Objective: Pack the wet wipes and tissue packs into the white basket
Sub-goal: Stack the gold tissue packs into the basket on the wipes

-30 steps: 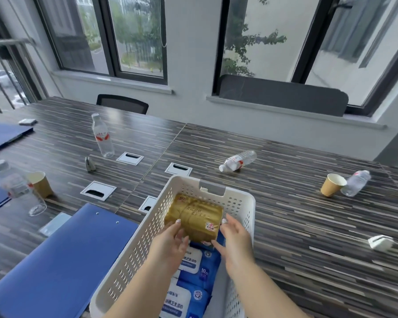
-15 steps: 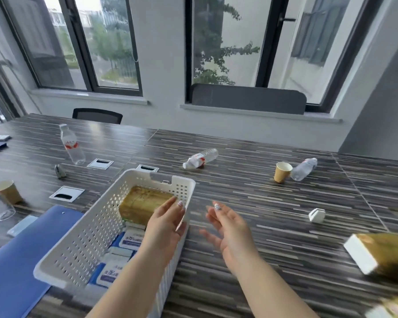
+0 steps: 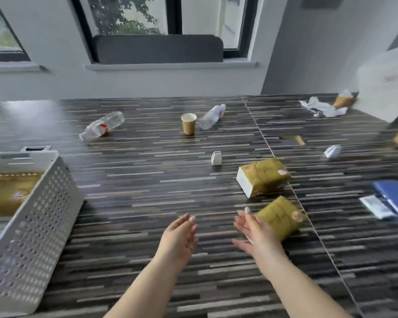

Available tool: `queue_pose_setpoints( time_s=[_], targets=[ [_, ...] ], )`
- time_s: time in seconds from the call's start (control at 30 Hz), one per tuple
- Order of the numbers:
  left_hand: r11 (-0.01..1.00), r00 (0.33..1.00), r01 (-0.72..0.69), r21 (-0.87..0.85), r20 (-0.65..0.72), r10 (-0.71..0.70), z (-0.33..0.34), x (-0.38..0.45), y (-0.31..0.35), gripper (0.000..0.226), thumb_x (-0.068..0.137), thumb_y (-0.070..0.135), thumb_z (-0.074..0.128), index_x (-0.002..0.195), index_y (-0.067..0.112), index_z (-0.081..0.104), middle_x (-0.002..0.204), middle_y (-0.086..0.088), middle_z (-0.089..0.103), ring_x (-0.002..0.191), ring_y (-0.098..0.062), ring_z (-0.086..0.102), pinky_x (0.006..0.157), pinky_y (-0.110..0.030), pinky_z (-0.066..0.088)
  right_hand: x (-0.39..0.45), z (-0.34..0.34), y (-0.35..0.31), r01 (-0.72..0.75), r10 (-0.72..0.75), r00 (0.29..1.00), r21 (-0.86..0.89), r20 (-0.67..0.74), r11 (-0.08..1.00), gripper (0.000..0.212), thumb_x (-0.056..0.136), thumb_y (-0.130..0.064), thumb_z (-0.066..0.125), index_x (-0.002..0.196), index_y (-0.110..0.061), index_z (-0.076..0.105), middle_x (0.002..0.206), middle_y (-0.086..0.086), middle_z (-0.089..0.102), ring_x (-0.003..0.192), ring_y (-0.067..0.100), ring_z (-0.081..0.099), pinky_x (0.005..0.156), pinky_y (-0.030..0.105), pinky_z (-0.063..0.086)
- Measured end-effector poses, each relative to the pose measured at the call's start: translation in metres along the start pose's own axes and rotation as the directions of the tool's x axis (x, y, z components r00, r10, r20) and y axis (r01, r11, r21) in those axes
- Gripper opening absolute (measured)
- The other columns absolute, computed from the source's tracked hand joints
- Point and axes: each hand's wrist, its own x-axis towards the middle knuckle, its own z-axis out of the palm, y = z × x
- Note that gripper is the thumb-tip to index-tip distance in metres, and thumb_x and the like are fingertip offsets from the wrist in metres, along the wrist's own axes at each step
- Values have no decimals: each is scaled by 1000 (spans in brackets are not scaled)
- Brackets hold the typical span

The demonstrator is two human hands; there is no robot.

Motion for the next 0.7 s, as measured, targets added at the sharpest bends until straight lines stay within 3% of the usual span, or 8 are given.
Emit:
queue_pose_setpoints(
  time_s=[0.1,0.2,0.27,0.4,0.53,0.7],
  targets=[
    [993,994,113,17,11,-113,26,8,-35,22,92,7,60,113,17,57,66,2,66,68,-12,59,59,-26,42,25,-59,-13,-12,7,996,-51,-86,999,19,92,-33,54,98,-17,63,115,9,63,110,21,59,75,40,55],
    [980,980,197,32,5,-197,41,17,-58,31,94,10,57,124,18,56,85,0,64,78,-14,58,72,-30,44,45,-96,-24,34,-57,988,-154,-145,988,36,93,-30,55,123,-11,56,123,6,61,110,18,58,77,36,54],
    [971,972,234,44,-21,-233,50,24,-73,34,94,9,57,128,16,55,91,-1,63,85,-16,58,84,-35,44,57,-113,-31,70,-114,977,-231,-179,970,36,94,-28,54,125,-9,56,123,5,61,107,16,57,83,33,51],
    [945,955,296,137,-35,-294,73,33,-96,45,93,12,60,136,18,51,111,-5,61,127,-25,51,104,-41,40,81,-137,-33,67,-165,940,-310,-299,948,31,95,-34,52,117,-14,62,109,1,63,102,18,58,93,36,50],
    [939,961,274,207,-25,-274,99,44,-101,64,90,14,65,147,21,36,148,-13,42,140,-26,37,111,-48,34,102,-153,-24,16,-158,932,-396,-328,918,36,95,-37,50,124,-17,59,119,2,63,112,24,58,100,42,46],
    [939,966,258,226,-53,-253,119,63,-96,75,88,14,68,150,30,29,154,-12,34,143,-30,29,107,-58,37,120,-161,-11,-44,-100,956,-476,-274,878,43,94,-38,50,133,-21,51,132,2,56,118,25,54,96,39,45]
  ],
)
